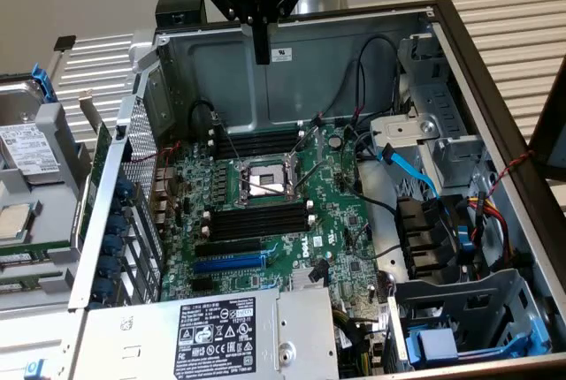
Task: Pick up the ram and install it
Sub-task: 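Reach for the ram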
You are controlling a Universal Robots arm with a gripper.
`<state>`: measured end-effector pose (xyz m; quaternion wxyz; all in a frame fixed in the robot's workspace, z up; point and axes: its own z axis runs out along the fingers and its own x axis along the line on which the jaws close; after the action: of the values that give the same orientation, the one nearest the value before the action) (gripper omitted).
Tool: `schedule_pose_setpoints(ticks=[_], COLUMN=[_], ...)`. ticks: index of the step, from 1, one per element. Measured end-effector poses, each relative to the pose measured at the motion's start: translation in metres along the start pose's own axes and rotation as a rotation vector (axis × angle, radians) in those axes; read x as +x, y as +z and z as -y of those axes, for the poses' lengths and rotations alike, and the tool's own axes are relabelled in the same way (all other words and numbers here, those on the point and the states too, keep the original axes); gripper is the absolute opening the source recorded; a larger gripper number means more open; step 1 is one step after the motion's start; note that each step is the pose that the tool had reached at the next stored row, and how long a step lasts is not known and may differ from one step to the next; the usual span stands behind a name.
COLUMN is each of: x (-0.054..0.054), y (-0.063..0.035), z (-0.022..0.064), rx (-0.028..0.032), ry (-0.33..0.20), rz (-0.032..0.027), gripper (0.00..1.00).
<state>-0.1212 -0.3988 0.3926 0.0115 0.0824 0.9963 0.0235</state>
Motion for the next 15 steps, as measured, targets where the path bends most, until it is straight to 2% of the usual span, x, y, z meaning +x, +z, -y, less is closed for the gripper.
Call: schedule_pose_setpoints(ticks=[15], x=[0.0006], y=[0.0000], z=[0.0000], rx=[0.0001], ry=[0.009], rz=[0.0006], gripper=[0.11])
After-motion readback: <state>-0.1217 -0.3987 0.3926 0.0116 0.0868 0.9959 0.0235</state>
